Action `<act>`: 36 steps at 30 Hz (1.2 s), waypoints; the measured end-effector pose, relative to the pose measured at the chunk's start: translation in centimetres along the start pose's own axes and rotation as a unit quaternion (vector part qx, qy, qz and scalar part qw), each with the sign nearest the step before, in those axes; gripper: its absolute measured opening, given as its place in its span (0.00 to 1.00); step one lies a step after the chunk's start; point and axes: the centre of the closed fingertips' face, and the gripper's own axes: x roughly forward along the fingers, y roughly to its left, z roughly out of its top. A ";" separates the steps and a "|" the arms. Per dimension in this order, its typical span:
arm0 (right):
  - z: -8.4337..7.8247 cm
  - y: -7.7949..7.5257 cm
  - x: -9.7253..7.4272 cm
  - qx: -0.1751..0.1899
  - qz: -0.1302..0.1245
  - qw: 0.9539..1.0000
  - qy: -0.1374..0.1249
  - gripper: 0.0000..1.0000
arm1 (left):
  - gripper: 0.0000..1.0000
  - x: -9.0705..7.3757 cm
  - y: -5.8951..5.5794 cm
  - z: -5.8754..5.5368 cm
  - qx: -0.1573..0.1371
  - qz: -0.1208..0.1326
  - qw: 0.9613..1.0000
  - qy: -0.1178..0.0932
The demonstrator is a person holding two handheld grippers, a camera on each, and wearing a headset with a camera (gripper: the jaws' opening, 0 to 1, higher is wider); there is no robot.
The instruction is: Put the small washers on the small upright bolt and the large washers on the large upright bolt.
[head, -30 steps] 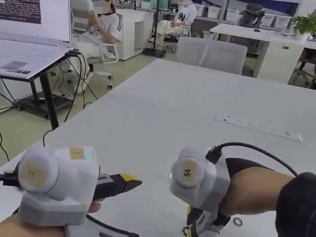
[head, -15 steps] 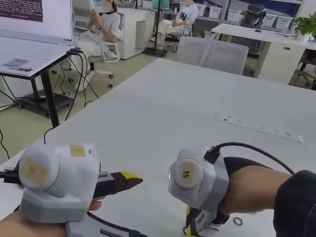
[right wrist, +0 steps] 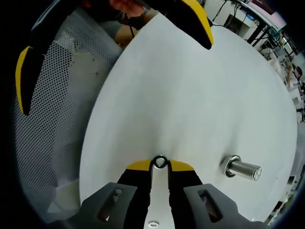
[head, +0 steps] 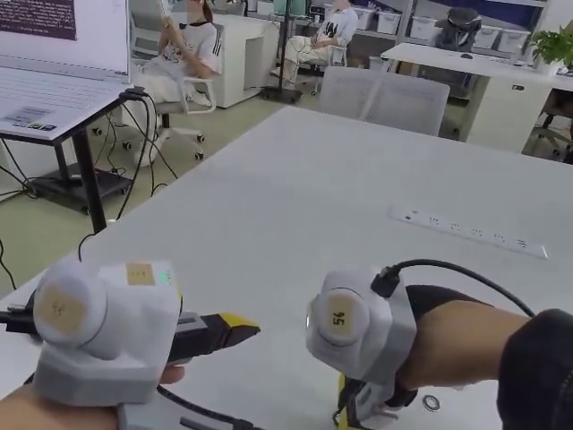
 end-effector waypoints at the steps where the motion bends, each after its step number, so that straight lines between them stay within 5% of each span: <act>1: -0.1 0.0 0.0 0.000 0.000 1.000 0.001 0.14 | 0.88 0.0 0.0 0.0 0.000 -0.001 1.000 0.001; 36: -2.9 -0.4 -5.3 0.070 -0.017 0.997 -0.027 0.13 | 0.89 2.0 -0.3 1.2 0.023 -0.039 0.999 0.022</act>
